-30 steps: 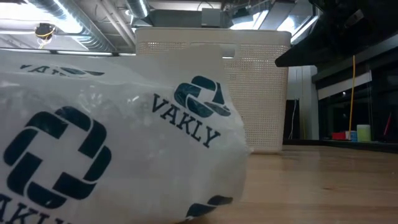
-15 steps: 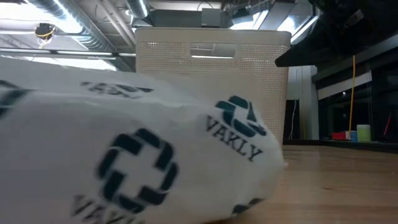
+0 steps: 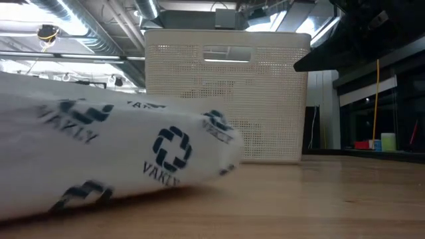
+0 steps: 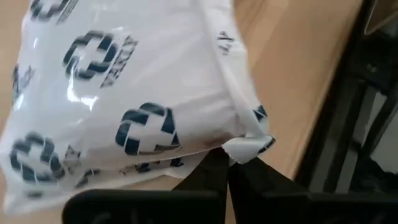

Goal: Pick & place medical supplies in basket/bin
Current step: Put the white mailer bag into the white bin

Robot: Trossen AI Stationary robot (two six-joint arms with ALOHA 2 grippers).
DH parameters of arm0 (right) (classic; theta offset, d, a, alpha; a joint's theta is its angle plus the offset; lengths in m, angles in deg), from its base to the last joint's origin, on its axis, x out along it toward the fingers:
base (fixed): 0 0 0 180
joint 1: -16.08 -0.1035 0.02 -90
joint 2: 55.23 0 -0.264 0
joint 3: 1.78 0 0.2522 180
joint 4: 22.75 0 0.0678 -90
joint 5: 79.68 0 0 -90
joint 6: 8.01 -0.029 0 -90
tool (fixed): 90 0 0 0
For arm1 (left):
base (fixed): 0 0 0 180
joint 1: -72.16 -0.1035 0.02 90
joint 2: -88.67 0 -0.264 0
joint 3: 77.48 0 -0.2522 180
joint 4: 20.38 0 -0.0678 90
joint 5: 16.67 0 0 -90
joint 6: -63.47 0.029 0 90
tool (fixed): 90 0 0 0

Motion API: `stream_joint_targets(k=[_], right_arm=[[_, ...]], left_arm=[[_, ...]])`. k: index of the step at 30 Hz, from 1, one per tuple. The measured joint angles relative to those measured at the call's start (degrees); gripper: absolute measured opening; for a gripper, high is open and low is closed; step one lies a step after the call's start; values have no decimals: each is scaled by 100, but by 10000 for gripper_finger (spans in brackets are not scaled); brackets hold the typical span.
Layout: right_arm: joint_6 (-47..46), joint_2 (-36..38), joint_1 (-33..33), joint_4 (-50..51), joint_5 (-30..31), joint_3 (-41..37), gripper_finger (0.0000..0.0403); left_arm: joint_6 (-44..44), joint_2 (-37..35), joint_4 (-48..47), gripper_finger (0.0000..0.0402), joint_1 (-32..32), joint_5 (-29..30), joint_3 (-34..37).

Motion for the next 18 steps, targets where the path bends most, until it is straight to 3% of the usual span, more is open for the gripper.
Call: stream_joint_targets(k=[11, 18], right_arm=[[22, 0, 0, 1, 0, 0, 18], [16, 0, 0, 2, -1, 0, 18]], left_arm=[[-29, -190, -309, 2, -28, 661, -2], [770, -637, -411, 2, -197, 1206, -2]])
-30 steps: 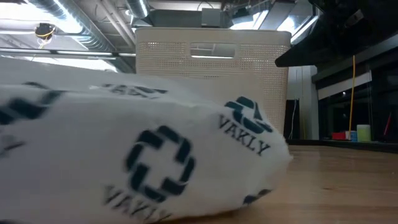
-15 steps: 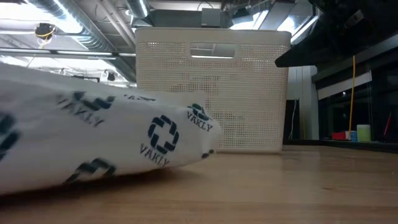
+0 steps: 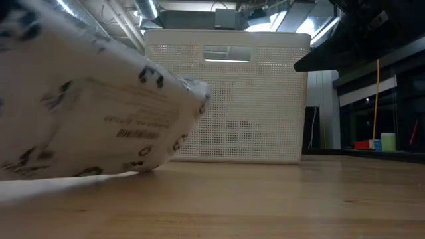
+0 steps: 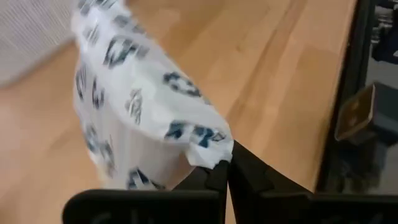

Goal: Pick & place medical supplies in basket/bin
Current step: Put the white mailer bag into the white bin

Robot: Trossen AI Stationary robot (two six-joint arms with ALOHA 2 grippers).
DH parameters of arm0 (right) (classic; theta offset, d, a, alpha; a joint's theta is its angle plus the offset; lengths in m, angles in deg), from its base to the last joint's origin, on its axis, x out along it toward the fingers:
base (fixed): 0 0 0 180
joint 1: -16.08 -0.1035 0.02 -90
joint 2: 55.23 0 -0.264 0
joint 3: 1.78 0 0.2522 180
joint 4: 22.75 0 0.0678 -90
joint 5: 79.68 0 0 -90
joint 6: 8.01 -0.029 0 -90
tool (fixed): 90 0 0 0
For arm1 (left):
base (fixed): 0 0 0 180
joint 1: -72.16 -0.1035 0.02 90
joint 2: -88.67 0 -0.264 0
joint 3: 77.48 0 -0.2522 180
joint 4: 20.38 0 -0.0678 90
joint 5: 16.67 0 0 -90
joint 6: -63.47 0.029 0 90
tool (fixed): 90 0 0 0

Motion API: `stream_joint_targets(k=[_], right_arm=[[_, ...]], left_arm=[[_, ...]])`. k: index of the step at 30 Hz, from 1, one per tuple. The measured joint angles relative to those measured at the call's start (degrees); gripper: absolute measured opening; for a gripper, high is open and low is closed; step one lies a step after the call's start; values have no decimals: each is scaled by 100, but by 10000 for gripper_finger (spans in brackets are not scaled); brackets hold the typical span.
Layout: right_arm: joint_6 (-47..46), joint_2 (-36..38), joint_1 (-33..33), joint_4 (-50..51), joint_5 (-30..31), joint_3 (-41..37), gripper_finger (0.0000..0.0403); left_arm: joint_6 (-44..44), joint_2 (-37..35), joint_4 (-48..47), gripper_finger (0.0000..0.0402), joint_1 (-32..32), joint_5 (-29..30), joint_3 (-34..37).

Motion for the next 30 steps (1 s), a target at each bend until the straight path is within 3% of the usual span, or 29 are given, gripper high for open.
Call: stream_joint_targets(k=[20, 30], right_arm=[[1, 0, 0, 312, -3, 0, 18], [1, 0, 0, 345, -3, 0, 18]], left_arm=[[2181, -1062, -391, 1, -630, 292, -9], [2857, -1385, -503, 1, -949, -227, -11]])
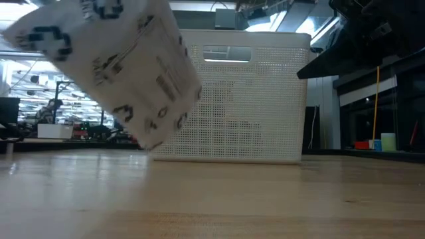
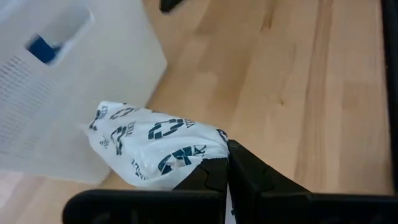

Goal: Pick & place medical supplies in basket/bin
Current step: Put the white mailer bag into the white bin

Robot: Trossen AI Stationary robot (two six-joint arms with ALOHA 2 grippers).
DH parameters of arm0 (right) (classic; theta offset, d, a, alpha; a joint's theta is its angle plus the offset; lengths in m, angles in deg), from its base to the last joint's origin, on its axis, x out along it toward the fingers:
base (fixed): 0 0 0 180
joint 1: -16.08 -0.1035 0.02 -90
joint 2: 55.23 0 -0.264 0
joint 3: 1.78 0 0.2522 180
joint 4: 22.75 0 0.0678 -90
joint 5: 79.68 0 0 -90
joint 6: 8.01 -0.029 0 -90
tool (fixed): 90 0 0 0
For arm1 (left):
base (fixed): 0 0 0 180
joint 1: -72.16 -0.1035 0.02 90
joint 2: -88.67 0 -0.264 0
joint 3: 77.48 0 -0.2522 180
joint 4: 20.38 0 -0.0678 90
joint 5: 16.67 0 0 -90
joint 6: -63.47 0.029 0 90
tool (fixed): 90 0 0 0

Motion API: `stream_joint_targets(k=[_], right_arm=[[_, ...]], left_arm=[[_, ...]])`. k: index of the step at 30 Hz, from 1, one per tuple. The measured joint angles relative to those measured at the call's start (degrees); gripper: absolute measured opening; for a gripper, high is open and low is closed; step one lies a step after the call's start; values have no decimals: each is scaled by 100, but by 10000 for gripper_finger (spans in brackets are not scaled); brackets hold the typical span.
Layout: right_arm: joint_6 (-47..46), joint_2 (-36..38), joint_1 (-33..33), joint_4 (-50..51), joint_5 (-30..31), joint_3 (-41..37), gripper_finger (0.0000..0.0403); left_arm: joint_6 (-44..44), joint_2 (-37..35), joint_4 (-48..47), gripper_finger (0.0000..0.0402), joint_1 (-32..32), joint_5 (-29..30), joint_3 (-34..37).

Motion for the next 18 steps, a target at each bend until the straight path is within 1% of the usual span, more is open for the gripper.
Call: stream_joint_targets(k=[4, 7, 10, 18], right_arm=[[0, 0, 0, 0, 0, 0, 18], [7, 0, -1, 0, 0, 0, 18], [3, 0, -1, -2, 0, 0, 18], [9, 0, 0, -2, 0, 0, 18]], left_arm=[[239, 1, -8, 1, -84, -676, 0], [490, -78, -40, 1, -86, -921, 2], [587, -216, -116, 1, -67, -932, 0], [720, -692, -130, 1, -87, -593, 2]])
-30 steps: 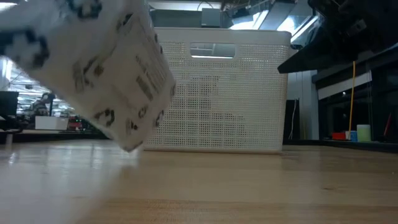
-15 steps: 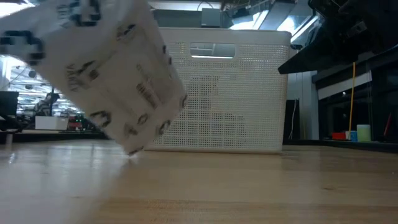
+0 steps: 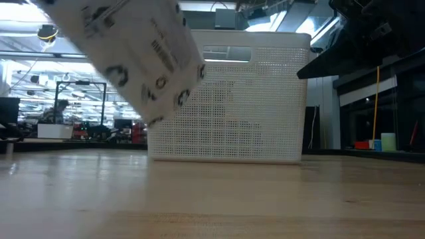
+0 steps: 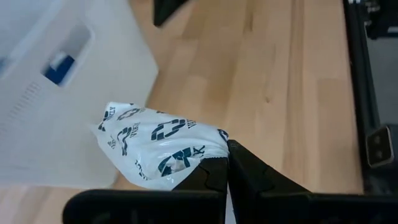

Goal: Pick & place medical supplies in basket/bin
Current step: Put the white mailer bag into the white bin

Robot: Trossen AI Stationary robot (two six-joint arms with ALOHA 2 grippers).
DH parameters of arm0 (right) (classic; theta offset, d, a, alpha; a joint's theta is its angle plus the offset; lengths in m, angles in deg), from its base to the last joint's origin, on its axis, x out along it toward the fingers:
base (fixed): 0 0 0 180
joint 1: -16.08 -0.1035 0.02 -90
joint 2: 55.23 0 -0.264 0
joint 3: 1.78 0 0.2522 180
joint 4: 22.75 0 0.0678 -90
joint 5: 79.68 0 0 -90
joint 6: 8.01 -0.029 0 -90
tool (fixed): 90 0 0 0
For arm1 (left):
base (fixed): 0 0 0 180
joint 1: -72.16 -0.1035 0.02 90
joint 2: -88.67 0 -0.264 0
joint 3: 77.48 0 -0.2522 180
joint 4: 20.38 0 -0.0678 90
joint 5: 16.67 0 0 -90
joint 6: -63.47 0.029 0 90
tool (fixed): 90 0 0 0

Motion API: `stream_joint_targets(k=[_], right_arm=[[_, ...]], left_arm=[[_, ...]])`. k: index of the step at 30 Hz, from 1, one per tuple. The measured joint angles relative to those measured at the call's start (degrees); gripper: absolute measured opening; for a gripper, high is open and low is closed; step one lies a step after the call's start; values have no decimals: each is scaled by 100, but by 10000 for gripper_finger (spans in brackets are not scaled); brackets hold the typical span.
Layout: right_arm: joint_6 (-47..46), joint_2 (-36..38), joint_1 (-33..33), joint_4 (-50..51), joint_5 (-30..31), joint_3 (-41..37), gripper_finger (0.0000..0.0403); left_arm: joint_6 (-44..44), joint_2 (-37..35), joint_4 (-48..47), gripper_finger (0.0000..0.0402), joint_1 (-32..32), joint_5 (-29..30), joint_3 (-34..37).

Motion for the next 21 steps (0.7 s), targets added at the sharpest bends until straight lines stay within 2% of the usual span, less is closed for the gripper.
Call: stream_joint_targets(k=[6, 10, 21], right_arm=[[-3, 0, -1, 0, 0, 0, 18], [5, 0, -1, 0, 0, 0, 18], [41, 0, -1, -1, 2, 0, 18]], left_arm=[[606, -440, 82, 1, 1, 457, -1], [1097, -775, 340, 1, 24, 558, -2], [3356, -1465, 1715, 1, -45, 1019, -2]])
